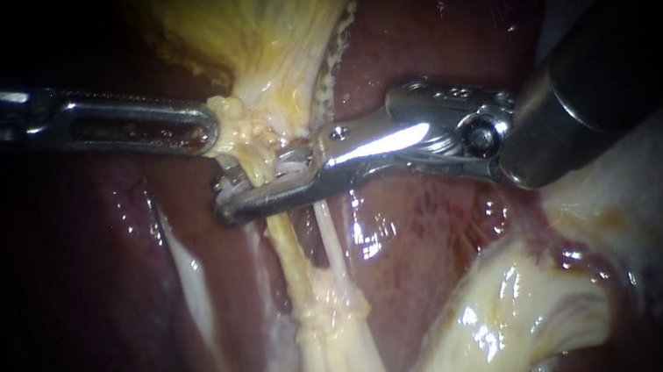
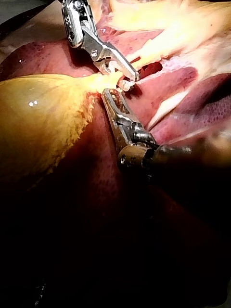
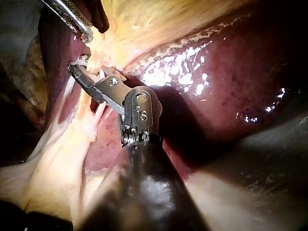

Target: Clipping first clip left tube

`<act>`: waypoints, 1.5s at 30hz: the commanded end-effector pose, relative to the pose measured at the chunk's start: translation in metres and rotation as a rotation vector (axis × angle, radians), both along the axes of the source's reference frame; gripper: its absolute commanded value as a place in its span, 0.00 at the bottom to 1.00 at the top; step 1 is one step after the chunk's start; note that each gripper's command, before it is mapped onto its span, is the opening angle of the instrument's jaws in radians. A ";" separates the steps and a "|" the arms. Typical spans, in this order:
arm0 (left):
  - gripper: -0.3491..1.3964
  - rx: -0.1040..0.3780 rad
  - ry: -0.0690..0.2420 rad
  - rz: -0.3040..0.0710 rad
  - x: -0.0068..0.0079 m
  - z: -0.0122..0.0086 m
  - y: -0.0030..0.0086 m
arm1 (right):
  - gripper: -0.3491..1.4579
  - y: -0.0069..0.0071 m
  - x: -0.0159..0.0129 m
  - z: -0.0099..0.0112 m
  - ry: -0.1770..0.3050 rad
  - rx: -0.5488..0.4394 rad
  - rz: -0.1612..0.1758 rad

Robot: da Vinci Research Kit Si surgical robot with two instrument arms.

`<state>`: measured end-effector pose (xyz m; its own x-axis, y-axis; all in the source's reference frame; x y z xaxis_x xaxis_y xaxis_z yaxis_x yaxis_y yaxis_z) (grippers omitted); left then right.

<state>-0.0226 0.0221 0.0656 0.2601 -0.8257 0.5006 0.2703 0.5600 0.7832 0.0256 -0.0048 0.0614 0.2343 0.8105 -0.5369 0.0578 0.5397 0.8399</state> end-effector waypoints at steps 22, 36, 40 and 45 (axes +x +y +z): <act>0.00 0.000 -0.001 0.001 0.0001 -0.0001 0.0000 | 0.47 -0.0049 0.0012 -0.0032 0.117 0.003 -0.177; 0.00 0.000 -0.001 0.001 0.0002 -0.0001 0.0000 | 0.44 -0.0082 0.0003 -0.0017 0.150 0.033 -0.280; 0.00 0.000 -0.001 0.001 0.0002 -0.0001 0.0000 | 0.43 -0.0082 0.0003 -0.0017 0.154 0.034 -0.282; 0.00 0.001 -0.001 0.001 0.0002 -0.0001 0.0000 | 0.40 -0.0082 0.0003 -0.0015 0.141 0.028 -0.255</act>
